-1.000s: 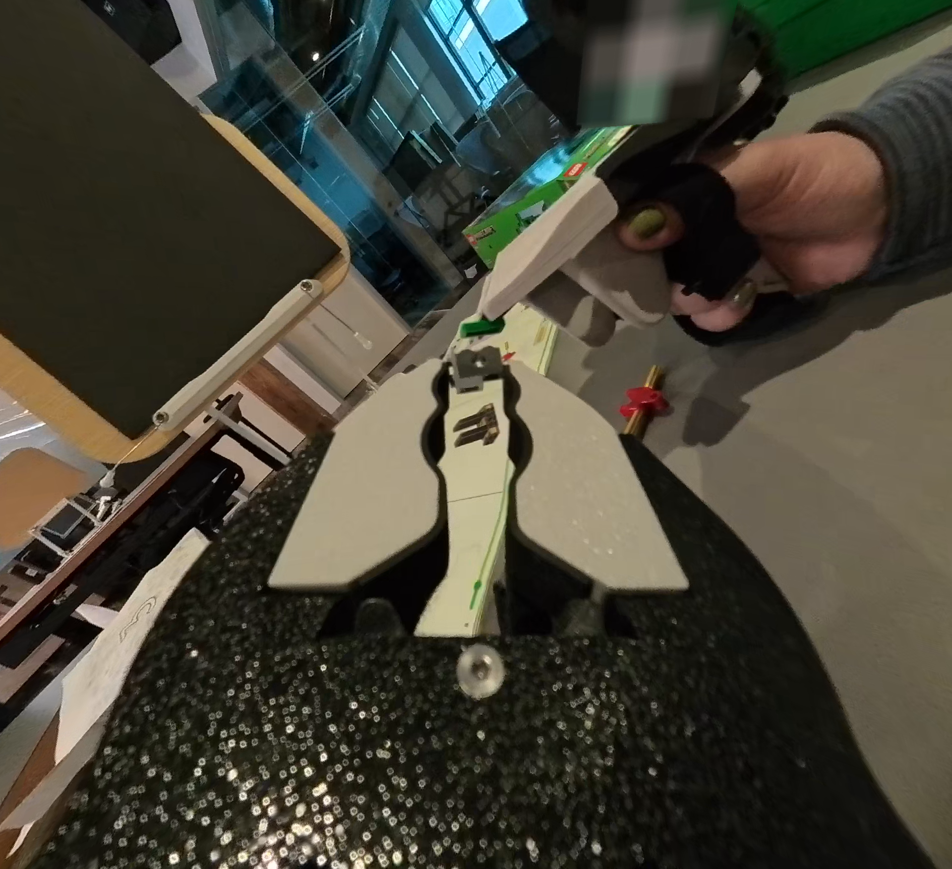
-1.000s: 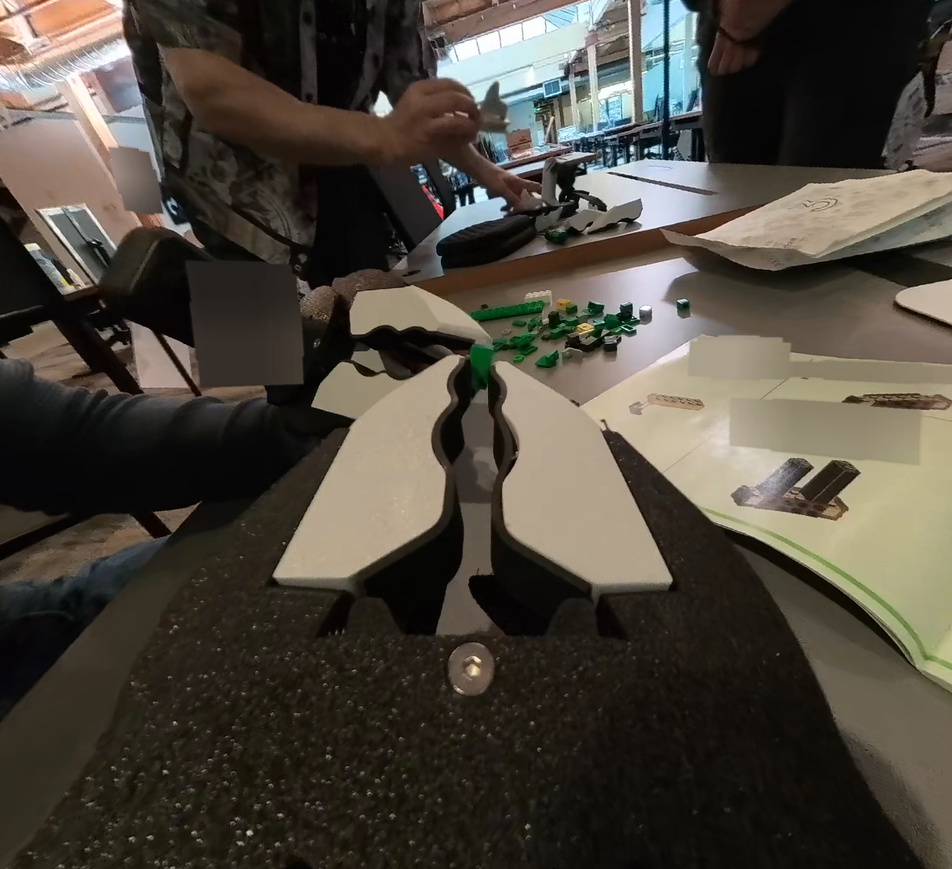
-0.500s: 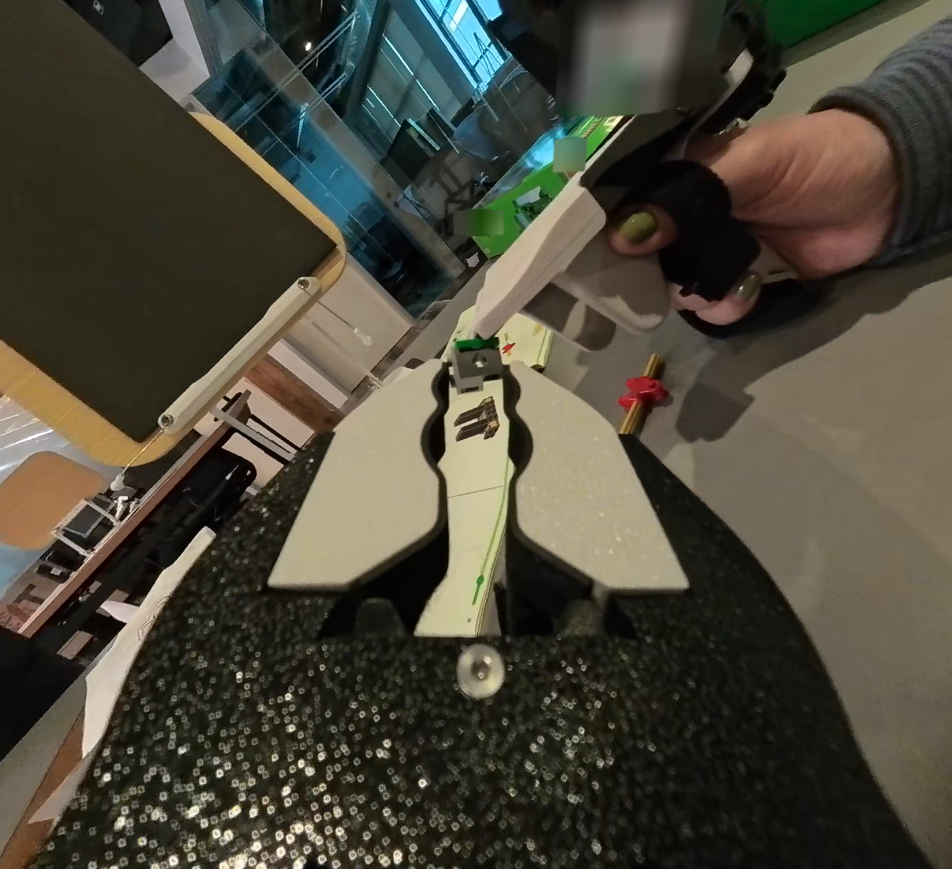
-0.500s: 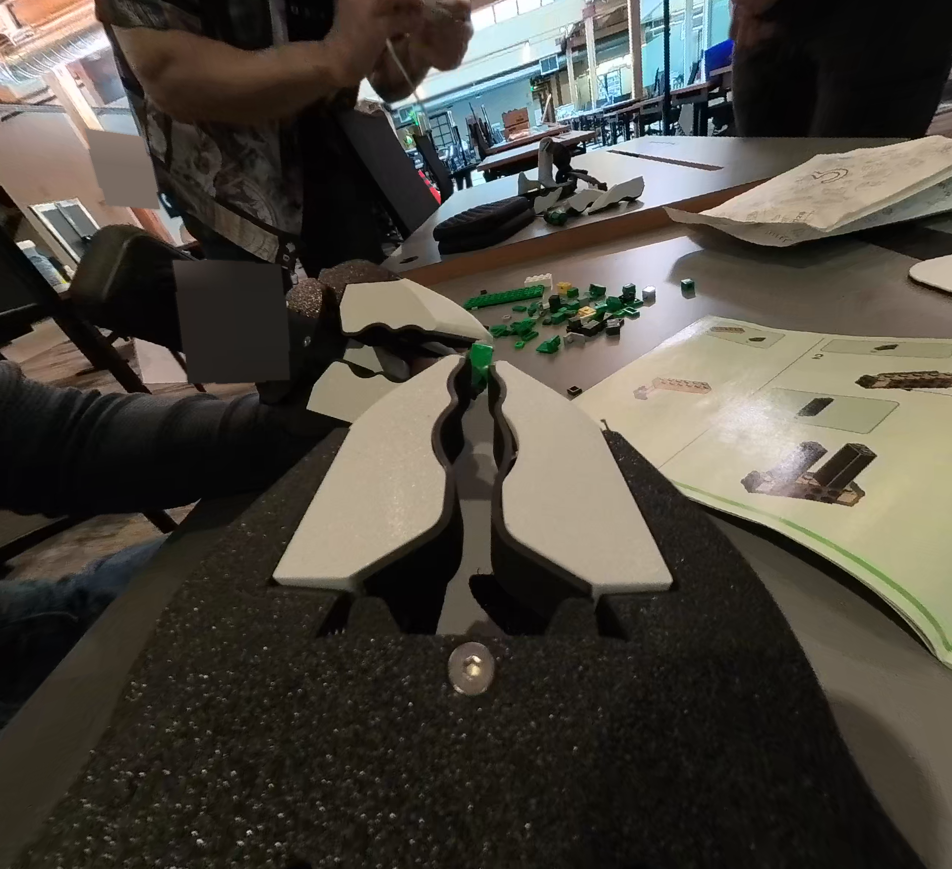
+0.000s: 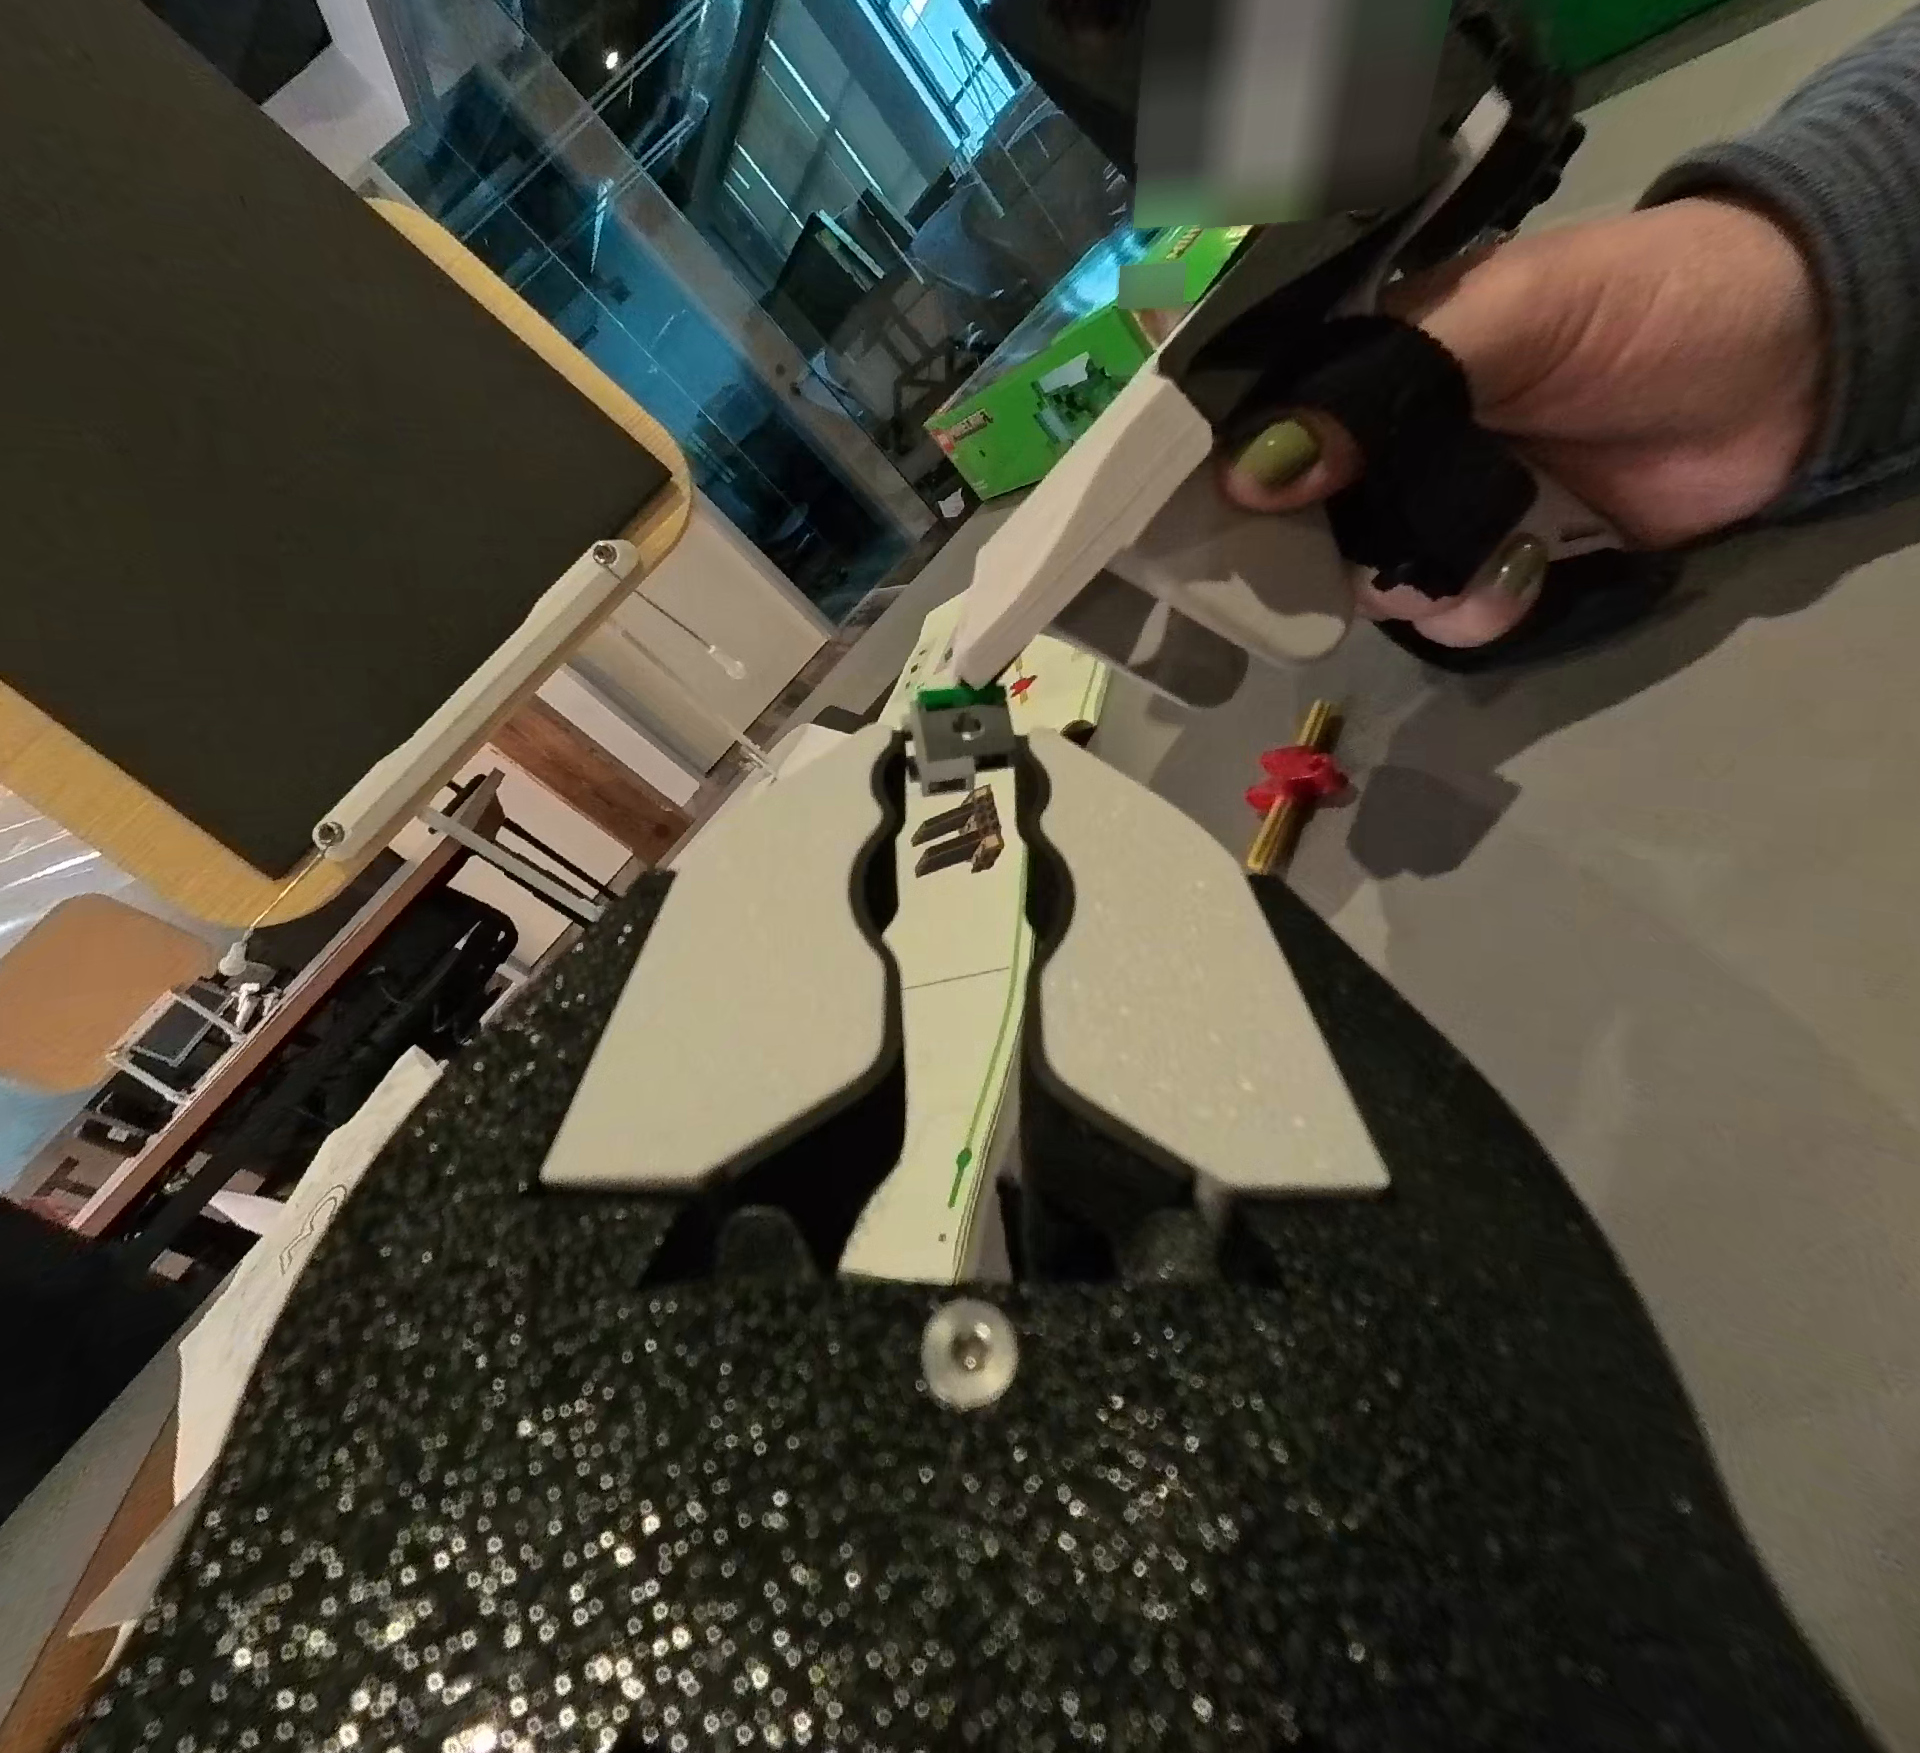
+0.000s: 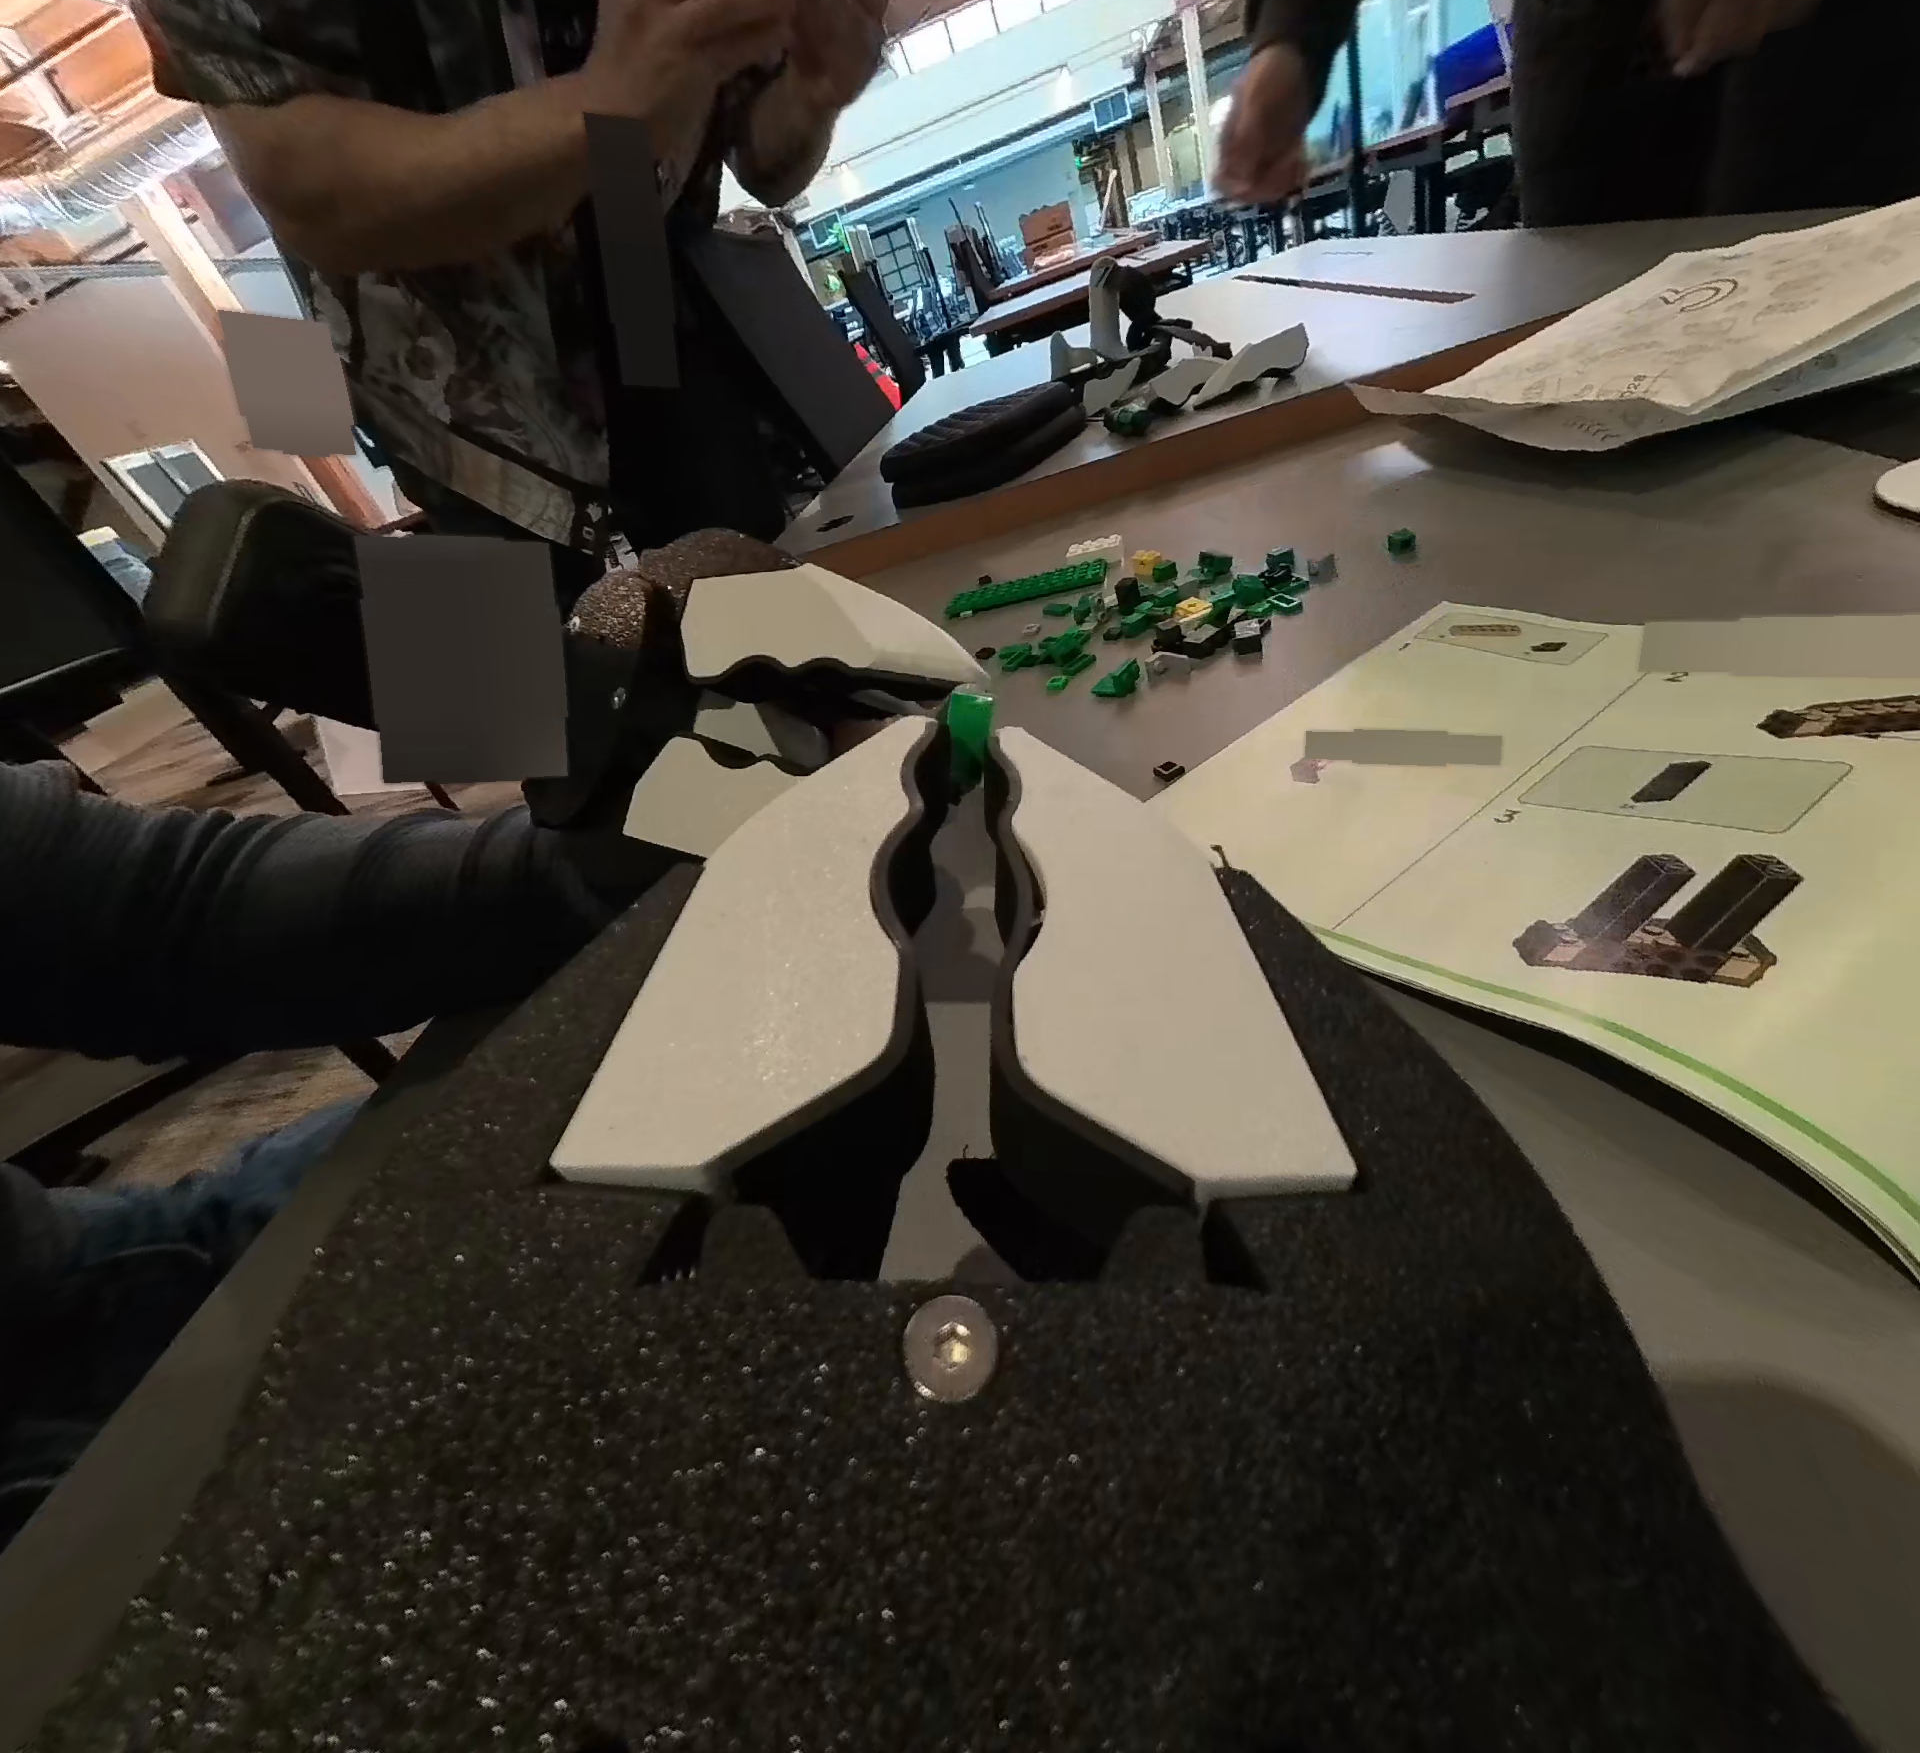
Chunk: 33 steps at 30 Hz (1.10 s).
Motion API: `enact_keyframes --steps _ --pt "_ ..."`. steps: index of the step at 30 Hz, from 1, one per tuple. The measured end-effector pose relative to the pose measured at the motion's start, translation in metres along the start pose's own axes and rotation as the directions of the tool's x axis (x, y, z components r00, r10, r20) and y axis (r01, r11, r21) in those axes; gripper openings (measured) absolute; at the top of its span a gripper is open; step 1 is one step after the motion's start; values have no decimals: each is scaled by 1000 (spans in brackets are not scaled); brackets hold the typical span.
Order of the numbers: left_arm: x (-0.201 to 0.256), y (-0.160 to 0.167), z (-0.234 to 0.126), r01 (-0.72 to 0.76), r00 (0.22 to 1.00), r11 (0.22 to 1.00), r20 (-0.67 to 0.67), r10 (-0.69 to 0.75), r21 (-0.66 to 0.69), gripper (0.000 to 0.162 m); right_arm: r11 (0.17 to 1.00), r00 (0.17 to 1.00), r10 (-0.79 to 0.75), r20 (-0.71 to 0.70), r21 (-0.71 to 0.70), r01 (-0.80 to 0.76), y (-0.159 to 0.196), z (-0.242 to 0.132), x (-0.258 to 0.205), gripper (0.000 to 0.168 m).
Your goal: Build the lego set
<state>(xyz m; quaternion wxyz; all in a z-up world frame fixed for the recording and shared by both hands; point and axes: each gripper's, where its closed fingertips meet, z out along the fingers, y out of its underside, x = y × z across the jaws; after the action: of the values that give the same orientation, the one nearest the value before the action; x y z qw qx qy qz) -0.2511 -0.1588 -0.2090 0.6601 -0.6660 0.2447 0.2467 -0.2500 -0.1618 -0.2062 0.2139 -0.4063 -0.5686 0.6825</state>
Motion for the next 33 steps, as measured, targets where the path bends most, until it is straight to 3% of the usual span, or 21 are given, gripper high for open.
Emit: enact_keyframes --steps 33 --pt "1 2 1 -14 1000 1000 1 14 -15 19 988 987 156 42 -10 -156 1 1 4 6"
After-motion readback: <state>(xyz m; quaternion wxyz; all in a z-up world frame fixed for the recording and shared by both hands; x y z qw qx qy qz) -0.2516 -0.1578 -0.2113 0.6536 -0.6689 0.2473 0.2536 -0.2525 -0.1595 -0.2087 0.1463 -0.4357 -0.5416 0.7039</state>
